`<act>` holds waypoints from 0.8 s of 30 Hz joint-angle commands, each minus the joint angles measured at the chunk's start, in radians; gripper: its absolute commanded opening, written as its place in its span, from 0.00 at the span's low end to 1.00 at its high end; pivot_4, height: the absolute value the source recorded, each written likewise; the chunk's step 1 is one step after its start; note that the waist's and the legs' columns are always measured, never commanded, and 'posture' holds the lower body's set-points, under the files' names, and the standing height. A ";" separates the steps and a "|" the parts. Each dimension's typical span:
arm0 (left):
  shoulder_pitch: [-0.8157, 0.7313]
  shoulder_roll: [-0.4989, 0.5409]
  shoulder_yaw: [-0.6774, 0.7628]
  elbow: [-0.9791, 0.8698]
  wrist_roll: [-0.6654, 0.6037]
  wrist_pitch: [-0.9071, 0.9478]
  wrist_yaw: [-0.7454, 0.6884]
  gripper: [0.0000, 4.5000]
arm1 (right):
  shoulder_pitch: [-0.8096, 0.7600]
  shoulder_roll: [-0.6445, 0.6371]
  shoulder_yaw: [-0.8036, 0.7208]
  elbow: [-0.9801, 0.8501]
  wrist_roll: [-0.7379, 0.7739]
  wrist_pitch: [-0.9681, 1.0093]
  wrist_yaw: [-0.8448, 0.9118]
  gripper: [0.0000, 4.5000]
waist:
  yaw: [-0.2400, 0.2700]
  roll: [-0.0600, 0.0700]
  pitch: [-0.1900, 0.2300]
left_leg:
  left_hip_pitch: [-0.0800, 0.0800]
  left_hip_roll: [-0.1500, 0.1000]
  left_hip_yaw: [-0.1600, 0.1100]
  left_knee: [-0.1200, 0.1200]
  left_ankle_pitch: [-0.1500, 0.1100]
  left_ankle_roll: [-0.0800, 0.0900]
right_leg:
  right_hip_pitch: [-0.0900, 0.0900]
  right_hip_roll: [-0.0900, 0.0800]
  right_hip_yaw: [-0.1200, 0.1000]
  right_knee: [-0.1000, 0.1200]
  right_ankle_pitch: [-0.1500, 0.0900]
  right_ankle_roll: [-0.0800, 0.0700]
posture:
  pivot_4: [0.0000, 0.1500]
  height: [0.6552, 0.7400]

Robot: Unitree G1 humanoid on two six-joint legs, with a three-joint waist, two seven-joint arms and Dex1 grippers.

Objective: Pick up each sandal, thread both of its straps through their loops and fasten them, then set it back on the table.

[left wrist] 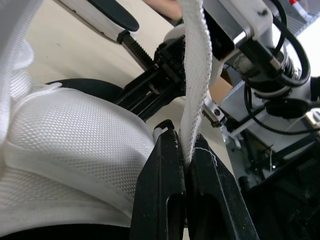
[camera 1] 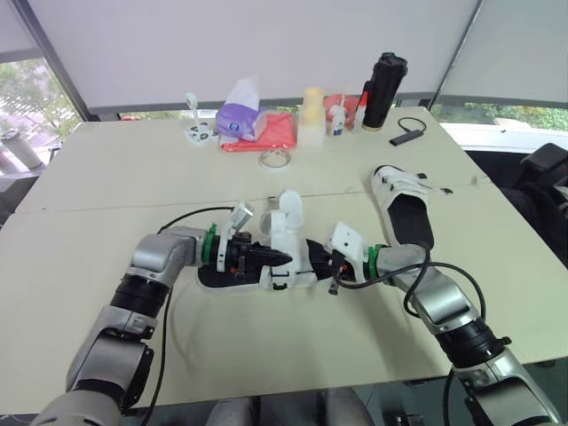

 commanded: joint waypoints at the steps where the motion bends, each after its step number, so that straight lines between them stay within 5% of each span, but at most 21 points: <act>1: 0.024 0.016 -0.015 -0.057 0.021 -0.043 -0.015 0.01 | 0.027 -0.008 0.027 0.016 -0.021 0.030 0.000 0.00 | 0.000 0.000 0.000 | 0.000 0.000 0.000 0.000 0.000 0.000 | 0.000 0.000 0.000 0.000 0.000 0.000 | 1.00 0.88; 5: 0.069 0.030 -0.038 -0.090 0.054 -0.091 -0.012 0.01 | 0.023 -0.004 0.026 0.018 -0.019 0.034 -0.001 0.00 | 0.000 0.000 0.000 | 0.000 0.000 -0.001 0.000 0.000 0.000 | 0.000 0.000 0.000 0.000 0.000 0.000 | 1.00 0.88; 8: 0.079 0.037 -0.031 -0.097 0.052 -0.077 -0.004 0.20 | 0.022 -0.003 0.027 0.019 -0.020 0.033 -0.001 0.00 | 0.000 0.000 0.000 | 0.000 0.000 -0.001 0.000 0.000 0.000 | 0.000 0.000 0.000 0.000 0.000 0.000 | 1.00 0.88; 15: 0.124 0.102 0.007 -0.209 0.001 -0.023 -0.010 0.97 | 0.022 -0.001 0.031 0.020 -0.021 0.032 -0.001 0.00 | 0.001 0.000 0.000 | 0.000 0.000 -0.002 0.000 0.000 0.000 | 0.000 0.000 0.000 0.000 0.000 0.000 | 1.00 0.88; 24: 0.263 0.271 0.118 -0.421 -0.129 0.079 -0.025 0.99 | 0.022 -0.002 0.035 0.028 -0.024 0.021 0.001 0.00 | -0.001 0.000 0.000 | 0.000 0.001 -0.003 -0.002 0.000 0.000 | -0.002 0.000 0.001 0.000 0.000 -0.001 | 1.00 0.88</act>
